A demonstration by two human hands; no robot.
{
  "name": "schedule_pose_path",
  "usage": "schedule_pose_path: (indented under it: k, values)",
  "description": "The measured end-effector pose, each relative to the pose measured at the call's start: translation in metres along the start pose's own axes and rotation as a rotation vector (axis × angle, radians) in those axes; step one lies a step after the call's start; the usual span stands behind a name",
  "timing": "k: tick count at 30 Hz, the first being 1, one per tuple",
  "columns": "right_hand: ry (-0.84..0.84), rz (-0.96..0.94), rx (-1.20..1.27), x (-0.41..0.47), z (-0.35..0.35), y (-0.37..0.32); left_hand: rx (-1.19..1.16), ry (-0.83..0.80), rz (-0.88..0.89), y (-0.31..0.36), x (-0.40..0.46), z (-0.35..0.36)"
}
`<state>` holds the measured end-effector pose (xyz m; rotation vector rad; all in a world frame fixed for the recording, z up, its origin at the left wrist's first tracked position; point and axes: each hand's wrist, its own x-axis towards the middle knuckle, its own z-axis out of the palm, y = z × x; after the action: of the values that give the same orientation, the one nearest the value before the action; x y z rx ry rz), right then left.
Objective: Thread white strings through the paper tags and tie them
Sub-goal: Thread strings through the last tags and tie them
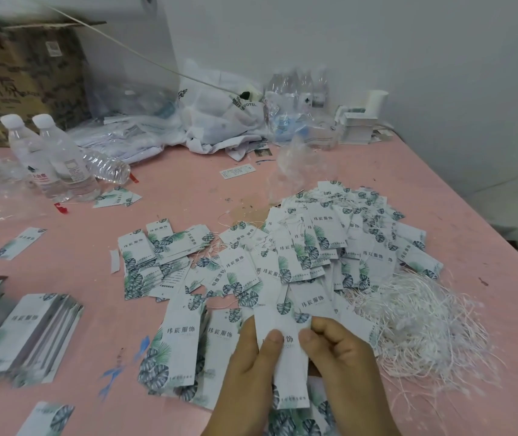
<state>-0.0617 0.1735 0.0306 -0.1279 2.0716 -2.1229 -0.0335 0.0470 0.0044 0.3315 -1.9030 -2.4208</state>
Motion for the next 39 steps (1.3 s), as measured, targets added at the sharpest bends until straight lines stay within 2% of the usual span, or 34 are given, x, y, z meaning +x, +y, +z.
schedule_pose_path:
  k: [3,6,7,12,14,16,21,24,28,39]
  values:
    - [-0.118,0.060,0.053,0.002,-0.006,-0.001,-0.097,-0.047,-0.038,0.004,0.001,0.002]
    - [-0.162,0.065,-0.048,0.006,-0.013,0.001,-0.199,-0.075,-0.074,0.008,0.003,0.003]
    - [-0.103,0.039,-0.121,0.007,-0.017,0.002,-0.231,-0.074,-0.081,0.008,0.003,0.002]
    - [0.408,-0.218,-0.548,0.014,-0.061,-0.012,-0.474,-0.026,-0.134,0.005,0.007,-0.004]
    - [0.520,-0.207,-0.777,0.018,-0.081,-0.019,-0.556,-0.004,-0.124,0.010,0.010,-0.006]
    - [0.511,-0.111,-0.972,0.023,-0.096,-0.023,-0.629,0.021,-0.101,0.013,0.012,-0.006]
    - [0.317,0.151,-1.112,0.027,-0.115,-0.024,-0.672,0.066,-0.074,0.015,0.013,-0.005]
    - [0.291,0.127,-1.130,0.026,-0.114,-0.024,-0.667,0.090,-0.093,0.017,0.012,-0.006]
    - [0.320,0.012,-1.030,0.024,-0.119,-0.024,-0.690,0.092,-0.125,0.018,0.012,-0.004]
    - [0.396,-0.059,-0.570,0.027,-0.126,-0.030,-0.692,0.123,-0.168,0.019,0.012,-0.002]
